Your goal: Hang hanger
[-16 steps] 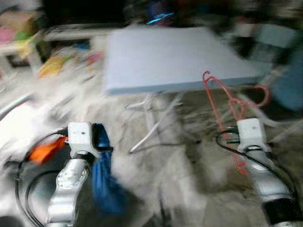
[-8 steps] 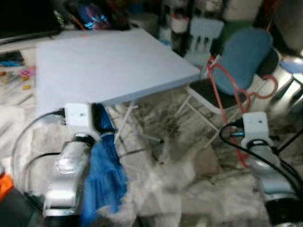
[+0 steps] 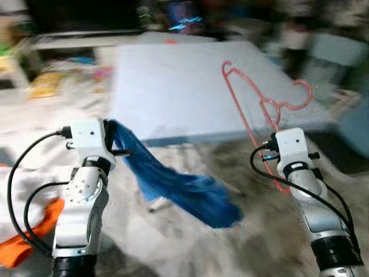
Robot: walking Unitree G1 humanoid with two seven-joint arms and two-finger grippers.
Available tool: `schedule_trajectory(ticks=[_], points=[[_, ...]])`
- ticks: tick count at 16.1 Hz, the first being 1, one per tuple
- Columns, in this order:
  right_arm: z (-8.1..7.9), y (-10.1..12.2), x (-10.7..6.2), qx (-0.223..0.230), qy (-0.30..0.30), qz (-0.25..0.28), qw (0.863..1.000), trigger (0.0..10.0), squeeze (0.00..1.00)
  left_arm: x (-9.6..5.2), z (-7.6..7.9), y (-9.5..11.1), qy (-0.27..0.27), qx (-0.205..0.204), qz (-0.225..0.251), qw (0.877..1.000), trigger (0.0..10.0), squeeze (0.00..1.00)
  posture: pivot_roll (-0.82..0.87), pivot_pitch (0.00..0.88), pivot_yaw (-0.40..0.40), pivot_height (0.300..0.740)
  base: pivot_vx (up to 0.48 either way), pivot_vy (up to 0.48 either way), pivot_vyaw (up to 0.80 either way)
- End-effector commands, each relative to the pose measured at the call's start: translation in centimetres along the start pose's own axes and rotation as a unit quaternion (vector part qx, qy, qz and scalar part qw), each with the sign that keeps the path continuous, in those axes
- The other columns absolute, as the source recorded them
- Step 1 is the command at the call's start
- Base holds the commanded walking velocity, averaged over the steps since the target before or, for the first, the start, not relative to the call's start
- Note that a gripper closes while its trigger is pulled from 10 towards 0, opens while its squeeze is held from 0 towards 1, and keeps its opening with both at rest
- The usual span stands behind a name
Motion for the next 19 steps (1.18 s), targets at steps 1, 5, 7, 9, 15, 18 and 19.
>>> schedule_trajectory(ticks=[1, 5, 7, 9, 15, 18, 19], points=[[0.5, 2.2, 0.1, 0.003, -0.002, 0.039, 0.999, 10.0, 0.0, 0.3, 0.3, 0.9, -0.006, 0.003, 0.016, 1.0, 10.0, 0.0, -0.1, 0.0, -0.022, 0.74, 0.33, 0.349, 0.0], [-0.4, 3.5, 0.1, -0.003, 0.011, 0.065, 0.998, 10.0, 0.0, 0.5, 0.5, 1.0, -0.006, -0.008, 0.017, 1.0, 10.0, 0.0, -0.1, 0.0, -0.017, 0.74, 0.341, 0.337, 0.0], [-0.3, 3.2, 0.3, 0.003, 0.002, 0.056, 0.998, 10.0, 0.0, 0.5, 1.4, 1.2, -0.018, -0.011, 0.02, 1.0, 10.0, 0.0, -0.11, 0.0, -0.018, 0.74, 0.392, 0.157, 0.0], [0.0, 3.0, 0.3, 0.009, -0.006, 0.053, 0.999, 10.0, 0.0, 0.6, 1.8, 1.0, -0.022, -0.011, 0.015, 1.0, 10.0, 0.0, -0.11, 0.0, -0.018, 0.74, 0.476, 0.0, -0.8], [-0.7, 2.6, 0.2, 0.007, 0.004, 0.047, 0.999, 10.0, 0.0, 0.4, 2.6, 0.1, -0.031, -0.032, -0.011, 0.999, 10.0, 0.0, -0.11, 0.0, -0.015, 0.74, 0.303, -0.364, 0.0], [-0.8, 2.6, 0.4, 0.006, 0.007, 0.046, 0.999, 10.0, 0.0, 0.4, 2.6, 0.0, -0.028, -0.034, -0.015, 0.999, 10.0, 0.0, -0.11, 0.0, -0.018, 0.74, 0.0, -0.428, 0.0], [-0.8, 2.6, 0.4, 0.006, 0.007, 0.046, 0.999, 10.0, 0.0, 0.4, 2.6, 0.0, -0.028, -0.035, -0.016, 0.999, 10.0, 0.0, -0.11, 0.0, -0.02, 0.74, 0.0, -0.439, 0.0]])
Point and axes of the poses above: a point about 5 cm out from each wrist's last joint towards the gripper, its own x axis pointing out of the wrist towards the gripper, its own y axis along the axis of the wrist's last joint, z = x × y, the point moved 6 cm from there along x, pointing out of the wrist towards the gripper, and after that the axes turned 13 degrees about x, right-handed, at the moved point
